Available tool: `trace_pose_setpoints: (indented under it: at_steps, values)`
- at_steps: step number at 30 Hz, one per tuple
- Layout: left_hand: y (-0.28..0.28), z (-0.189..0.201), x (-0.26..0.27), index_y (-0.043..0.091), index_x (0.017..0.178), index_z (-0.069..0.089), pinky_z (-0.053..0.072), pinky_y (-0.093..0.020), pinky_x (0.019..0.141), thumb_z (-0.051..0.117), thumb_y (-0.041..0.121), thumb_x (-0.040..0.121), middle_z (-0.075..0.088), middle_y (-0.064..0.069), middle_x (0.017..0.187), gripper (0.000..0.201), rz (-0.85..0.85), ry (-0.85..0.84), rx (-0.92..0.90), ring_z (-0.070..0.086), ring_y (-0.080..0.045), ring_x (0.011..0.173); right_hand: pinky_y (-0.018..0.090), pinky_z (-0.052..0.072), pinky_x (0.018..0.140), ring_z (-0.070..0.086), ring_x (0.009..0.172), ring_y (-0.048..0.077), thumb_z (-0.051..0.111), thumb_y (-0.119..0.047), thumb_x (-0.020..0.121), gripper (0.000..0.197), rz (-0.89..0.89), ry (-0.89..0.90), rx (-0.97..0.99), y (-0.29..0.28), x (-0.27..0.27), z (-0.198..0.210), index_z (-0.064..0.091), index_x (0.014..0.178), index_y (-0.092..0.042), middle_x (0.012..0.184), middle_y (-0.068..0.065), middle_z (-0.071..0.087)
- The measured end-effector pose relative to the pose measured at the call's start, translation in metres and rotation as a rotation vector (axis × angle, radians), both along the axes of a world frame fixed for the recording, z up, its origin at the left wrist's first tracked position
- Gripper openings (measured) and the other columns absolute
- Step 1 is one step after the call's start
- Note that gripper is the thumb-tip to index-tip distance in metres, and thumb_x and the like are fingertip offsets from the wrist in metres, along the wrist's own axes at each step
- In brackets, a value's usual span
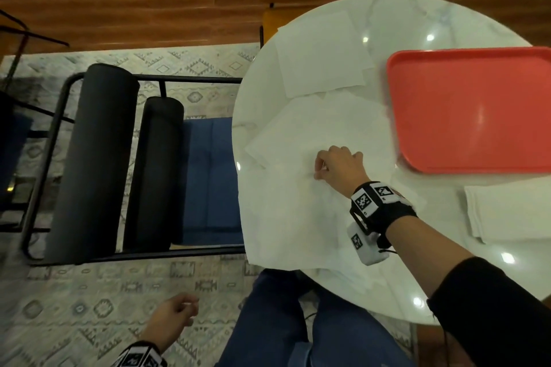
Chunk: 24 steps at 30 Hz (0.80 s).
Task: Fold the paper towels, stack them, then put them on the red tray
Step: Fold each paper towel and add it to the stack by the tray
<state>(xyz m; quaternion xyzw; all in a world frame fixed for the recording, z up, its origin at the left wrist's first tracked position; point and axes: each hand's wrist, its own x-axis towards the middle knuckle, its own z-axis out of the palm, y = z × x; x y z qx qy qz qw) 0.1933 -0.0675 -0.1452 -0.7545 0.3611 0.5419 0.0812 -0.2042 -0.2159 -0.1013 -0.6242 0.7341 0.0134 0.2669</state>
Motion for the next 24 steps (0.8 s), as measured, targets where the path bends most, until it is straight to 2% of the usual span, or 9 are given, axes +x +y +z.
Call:
trace_pose_setpoints:
  at_steps: [4,7,9,11,15,17,19,22,24]
  values:
    - [-0.009,0.016,-0.009,0.014,0.094,0.065,0.052,-0.036,0.078,0.056,0.006,0.091,0.069,-0.009,0.086,0.013,-0.117,0.043,-0.131,0.066,-0.025,0.082,0.038,0.027,0.083,0.054,0.097,0.022,0.066,-0.029,0.085,0.008,-0.057,-0.08,-0.024,0.0,-0.005,0.01,0.06,0.087,-0.023,0.096,-0.002,0.061]
    - [-0.042,0.05,-0.035,0.032,0.093,0.061,0.053,-0.035,0.087,0.06,0.011,0.09,0.067,0.001,0.092,0.021,-0.191,0.123,-0.354,0.063,-0.011,0.086,0.033,0.034,0.079,0.055,0.084,0.015,0.067,-0.027,0.085,0.01,-0.09,-0.247,-0.085,0.003,-0.016,0.033,0.059,0.085,-0.021,0.093,-0.005,0.063]
    - [-0.072,0.077,-0.064,0.034,0.103,0.059,0.05,-0.024,0.088,0.064,0.014,0.088,0.066,0.004,0.101,0.025,-0.26,0.15,-0.536,0.061,-0.004,0.092,0.027,0.045,0.075,0.061,0.079,0.016,0.067,-0.021,0.084,0.01,-0.047,-0.401,-0.096,0.005,-0.023,0.054,0.058,0.084,-0.017,0.092,-0.007,0.065]
    - [-0.105,0.107,-0.1,0.03,0.124,0.052,0.041,-0.012,0.087,0.069,0.018,0.084,0.059,0.007,0.116,0.045,-0.38,0.184,-0.716,0.056,-0.004,0.102,0.025,0.05,0.078,0.065,0.084,0.019,0.066,-0.016,0.083,0.009,0.054,-0.456,-0.101,0.009,-0.024,0.077,0.058,0.083,-0.017,0.089,-0.008,0.068]
    - [-0.158,0.161,-0.184,0.037,0.141,0.031,0.03,-0.03,0.104,0.072,0.045,0.07,0.042,0.012,0.136,0.082,-0.735,0.294,-0.925,0.039,-0.005,0.127,0.006,0.042,0.072,0.065,0.089,0.009,0.064,-0.008,0.079,0.011,0.175,-0.568,-0.088,0.016,-0.018,0.123,0.055,0.078,-0.016,0.09,-0.004,0.073]
    - [-0.172,0.175,-0.219,0.038,0.135,0.039,0.033,-0.033,0.103,0.073,0.043,0.072,0.053,0.01,0.128,0.073,-0.89,0.304,-0.911,0.047,-0.008,0.121,0.017,0.045,0.075,0.066,0.085,0.016,0.063,-0.002,0.078,0.012,0.11,-0.701,-0.139,0.02,-0.018,0.135,0.055,0.08,-0.011,0.087,0.004,0.071]
    - [-0.18,0.184,-0.244,0.033,0.12,0.057,0.043,-0.03,0.092,0.072,0.039,0.076,0.066,0.007,0.105,0.047,-0.923,0.326,-0.876,0.059,-0.013,0.102,0.03,0.048,0.073,0.065,0.08,0.03,0.065,0.002,0.08,0.018,-0.053,-0.894,-0.214,0.024,-0.024,0.141,0.054,0.091,-0.008,0.084,0.016,0.069]
    - [-0.185,0.187,-0.26,0.025,0.093,0.069,0.046,-0.026,0.072,0.071,0.033,0.081,0.068,0.005,0.082,0.015,-0.799,0.437,-0.871,0.061,-0.008,0.08,0.026,0.052,0.075,0.068,0.079,0.021,0.07,0.001,0.081,0.041,-0.278,-1.099,-0.205,0.037,-0.042,0.139,0.051,0.115,-0.01,0.083,0.013,0.072]
    - [-0.184,0.187,-0.263,0.016,0.081,0.067,0.046,-0.03,0.066,0.071,0.027,0.082,0.066,-0.003,0.075,0.011,-0.642,0.535,-0.885,0.058,-0.009,0.07,0.032,0.054,0.077,0.068,0.083,0.021,0.073,-0.001,0.078,0.044,-0.341,-1.091,-0.147,0.049,-0.057,0.131,0.055,0.116,-0.015,0.09,0.012,0.073]
